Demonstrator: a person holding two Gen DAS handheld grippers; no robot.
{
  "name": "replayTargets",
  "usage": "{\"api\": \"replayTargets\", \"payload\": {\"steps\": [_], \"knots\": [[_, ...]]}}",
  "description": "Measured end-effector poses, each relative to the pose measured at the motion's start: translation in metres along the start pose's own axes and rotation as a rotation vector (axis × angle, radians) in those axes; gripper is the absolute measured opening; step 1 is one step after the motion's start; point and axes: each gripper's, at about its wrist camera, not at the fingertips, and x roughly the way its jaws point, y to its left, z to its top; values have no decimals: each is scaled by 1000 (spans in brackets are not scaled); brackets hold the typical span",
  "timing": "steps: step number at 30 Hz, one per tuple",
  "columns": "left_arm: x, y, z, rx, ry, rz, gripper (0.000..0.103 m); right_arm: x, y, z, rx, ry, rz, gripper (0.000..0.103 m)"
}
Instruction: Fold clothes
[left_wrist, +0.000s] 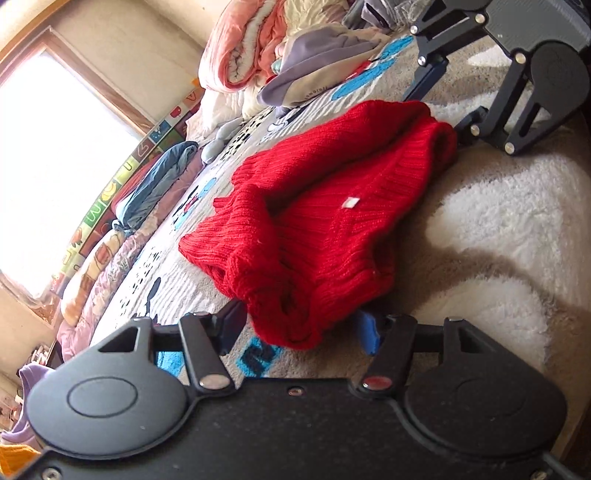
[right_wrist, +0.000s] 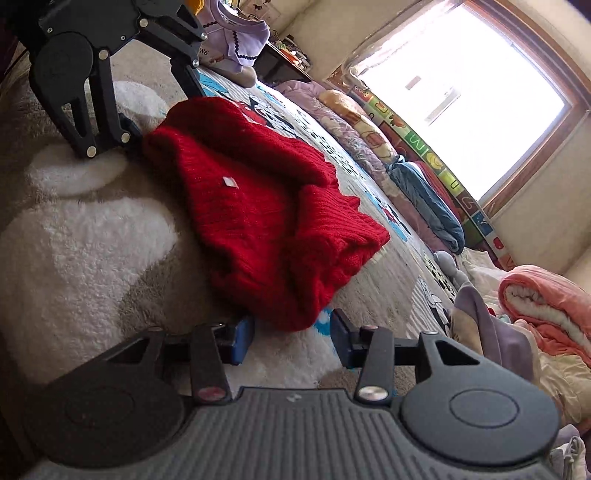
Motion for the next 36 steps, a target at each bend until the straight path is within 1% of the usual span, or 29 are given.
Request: {"api": "replayTargets", "payload": {"steps": [3,7,8,9,10,13,15,20,24,27,29,31,33,36], "knots": [[3,-1,1,-22,-5,18,62,6,4,3,-12,-23,-19,41],[8,4,-1,-74,-15,17,62,11,7,4,-22,-45,-52,38],[10,5,0,-90,-14,10,59,12,7,5,-23,-45,-51,36],[10,4,2,-94,-11,4,46,13,7,5,-18,-43,-42,32],[10,3,4,-87,-7,-3,39,13,6,6,-12,-40,-32,29],[8,-1,10,-64,6,-20,29,13,2,8,17,-39,-5,25],[2,-3,13,-42,9,-23,26,8,1,8,33,-44,15,24],[-18,-6,19,11,9,-45,25,-10,-2,8,44,-62,43,22],[-45,1,25,36,-9,-77,25,-38,-7,12,60,-102,62,22],[-67,17,31,-10,-46,-97,25,-65,-20,17,82,-162,59,22],[-74,24,32,-40,-67,-107,25,-76,-27,18,112,-191,54,22],[-78,31,32,-70,-84,-113,25,-80,-32,19,131,-209,51,22],[-78,38,32,-120,-104,-122,25,-81,-39,20,162,-226,53,22],[-77,53,34,-206,-143,-132,25,-80,-51,22,250,-255,60,22]]}}
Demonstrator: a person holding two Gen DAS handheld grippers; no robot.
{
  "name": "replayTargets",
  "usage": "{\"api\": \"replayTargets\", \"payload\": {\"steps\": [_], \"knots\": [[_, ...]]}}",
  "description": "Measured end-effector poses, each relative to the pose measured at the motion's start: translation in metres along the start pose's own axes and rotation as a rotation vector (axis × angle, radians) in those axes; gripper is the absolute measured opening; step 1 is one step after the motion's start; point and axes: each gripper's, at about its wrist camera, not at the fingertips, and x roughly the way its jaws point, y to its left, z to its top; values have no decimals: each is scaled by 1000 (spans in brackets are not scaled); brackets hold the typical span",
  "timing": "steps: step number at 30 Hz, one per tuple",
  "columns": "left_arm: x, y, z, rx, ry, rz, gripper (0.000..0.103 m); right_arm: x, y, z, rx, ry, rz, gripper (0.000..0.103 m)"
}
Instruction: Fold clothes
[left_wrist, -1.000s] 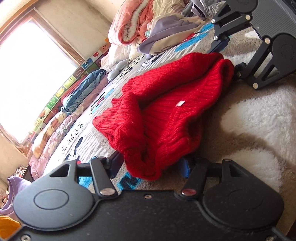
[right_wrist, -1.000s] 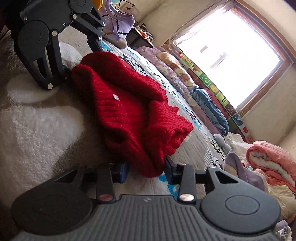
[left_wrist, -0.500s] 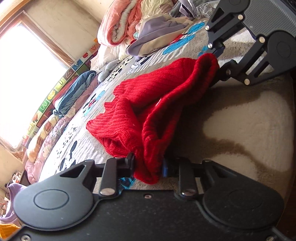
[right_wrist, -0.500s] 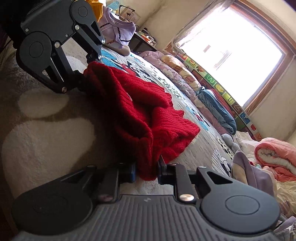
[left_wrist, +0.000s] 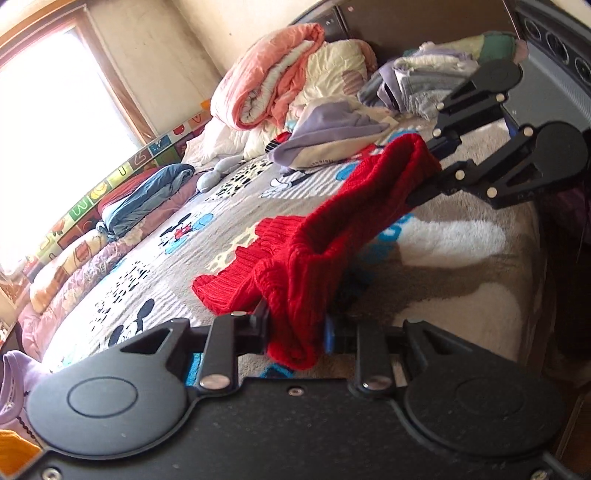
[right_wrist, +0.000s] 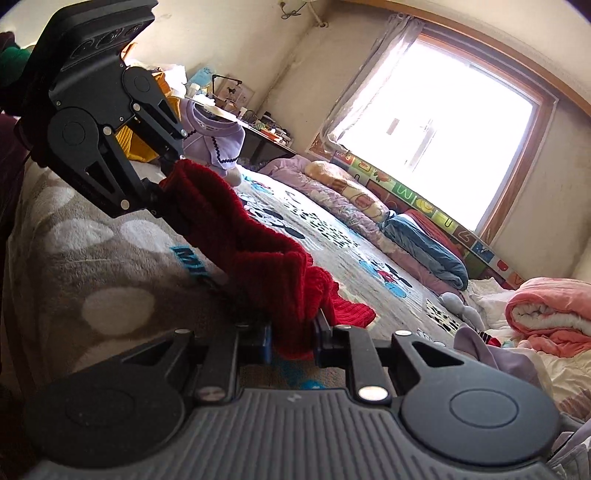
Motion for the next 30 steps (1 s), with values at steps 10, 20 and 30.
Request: {"api": "replayTargets", "payload": {"steps": [10,20,30], "knots": [[23,50,7,-290,-124,-61,25,32,-58,8,296,-95,-1,22],[75,109,2,-612,-221,-164,25,87,-113,-8,568,-107,50,22],[140,164,-5,-771,-227,-275,25,163,-158,-27,780,-92,111,22]]}}
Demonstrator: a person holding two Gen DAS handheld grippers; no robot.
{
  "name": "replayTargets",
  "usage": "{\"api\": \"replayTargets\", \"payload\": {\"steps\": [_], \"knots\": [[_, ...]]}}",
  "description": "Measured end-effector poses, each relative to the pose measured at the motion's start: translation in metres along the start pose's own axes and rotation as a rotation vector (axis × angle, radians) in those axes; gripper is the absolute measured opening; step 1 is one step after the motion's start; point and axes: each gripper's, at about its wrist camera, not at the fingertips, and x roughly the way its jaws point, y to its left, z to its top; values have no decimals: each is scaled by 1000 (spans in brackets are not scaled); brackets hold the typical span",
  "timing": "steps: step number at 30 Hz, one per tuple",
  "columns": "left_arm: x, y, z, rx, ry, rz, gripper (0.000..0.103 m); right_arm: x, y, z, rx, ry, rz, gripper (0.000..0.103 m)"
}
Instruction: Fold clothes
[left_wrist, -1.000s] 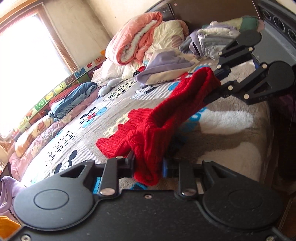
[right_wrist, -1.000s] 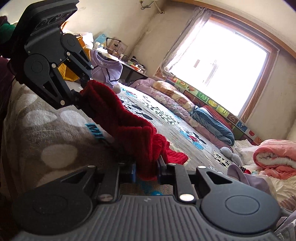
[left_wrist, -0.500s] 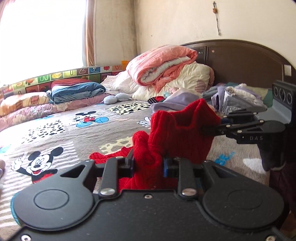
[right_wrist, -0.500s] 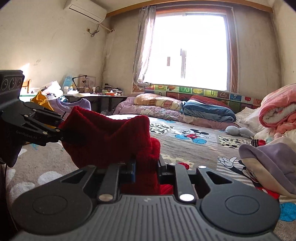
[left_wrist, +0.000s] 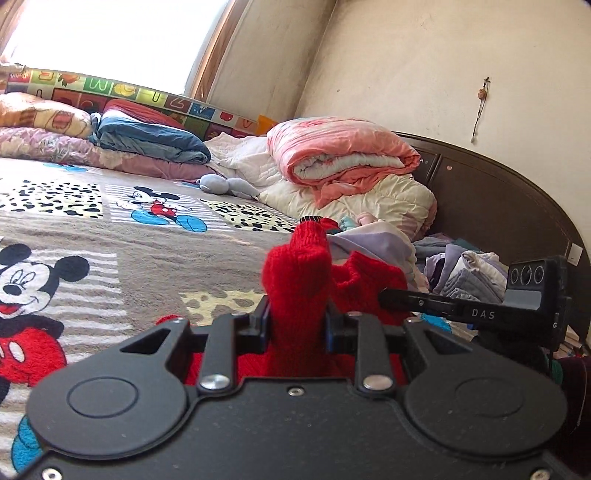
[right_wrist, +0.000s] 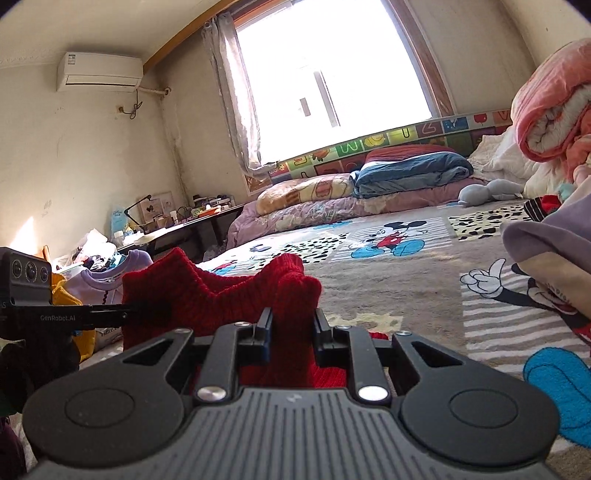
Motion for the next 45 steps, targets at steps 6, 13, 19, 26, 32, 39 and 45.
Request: {"api": "replayTargets", "payload": {"steps": [6,13,19,26,32,39,45], "knots": [[23,32,7,-105,2,-40,25,30,-29,6,117,12,21,22],[46,64,4,-262,45,-49,25,62,-58,5,252,56,35,22],[61,87,-10,-377,103,-26,25,87,-86,-11,411,137,38,22],[59,99,-15,-502,134,44,44,90,-95,-20,468,162,-23,42],[26,47,18,-77,33,227,52,64,-60,1,187,74,-178,44],[48,21,10,68,42,109,52,67,-21,10,-87,61,-73,45],[77,37,-24,7,156,121,52,91,-47,-18,62,196,-35,45]]}}
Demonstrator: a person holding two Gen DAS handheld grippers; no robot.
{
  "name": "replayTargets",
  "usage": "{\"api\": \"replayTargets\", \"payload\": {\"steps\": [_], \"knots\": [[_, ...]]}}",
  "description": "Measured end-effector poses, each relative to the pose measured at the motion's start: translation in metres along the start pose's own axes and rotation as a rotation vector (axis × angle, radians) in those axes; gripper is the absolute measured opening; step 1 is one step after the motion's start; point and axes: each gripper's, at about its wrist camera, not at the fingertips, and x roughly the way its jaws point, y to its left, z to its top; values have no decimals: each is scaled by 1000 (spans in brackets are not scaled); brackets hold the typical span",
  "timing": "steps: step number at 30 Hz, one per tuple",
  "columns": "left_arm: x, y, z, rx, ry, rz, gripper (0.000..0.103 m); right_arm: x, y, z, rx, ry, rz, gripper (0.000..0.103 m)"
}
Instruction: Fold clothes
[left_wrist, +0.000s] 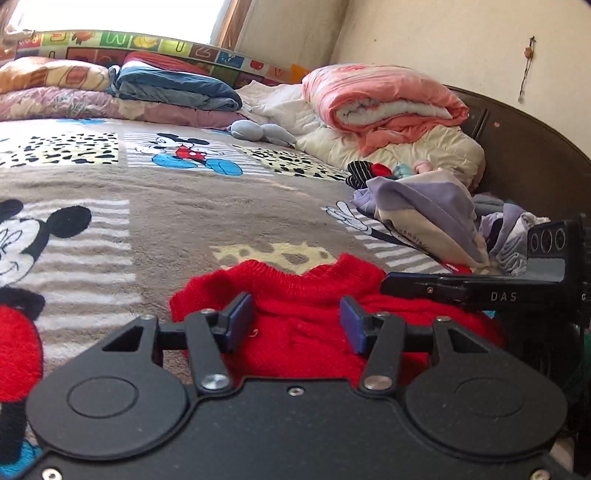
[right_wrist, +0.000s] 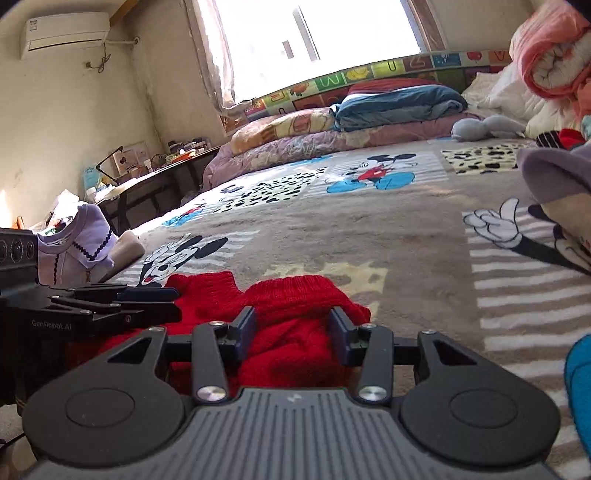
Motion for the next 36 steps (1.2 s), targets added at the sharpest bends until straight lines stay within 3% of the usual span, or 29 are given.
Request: {"api": "replayTargets", "payload": {"steps": [6,13,17,21,26,32,36], "knots": [[-4,-7,-4,30,-20,18,52,-1,-5,-6,44,7,16,45],[-54,-45,8,135,-121,67,52,-55,34,5,-126,-110,-20,47],[-55,-55,-6,180,-79,74,52,-73,60,-3,-243,-107,-29,46],[-36,-57,-31,264,-8,103,52,-55,61,-22,-289,-17,-45,50],[-29,-47,-36,234,-9,88,53,-38,33,-30,-148,28,-15,65],[-29,-56,-35,239,10,121,53,-40,38,-37,-173,5,-28,65],[-29,-62,-33,228,33,156,53,-46,48,-40,-222,-30,-90,66]]}}
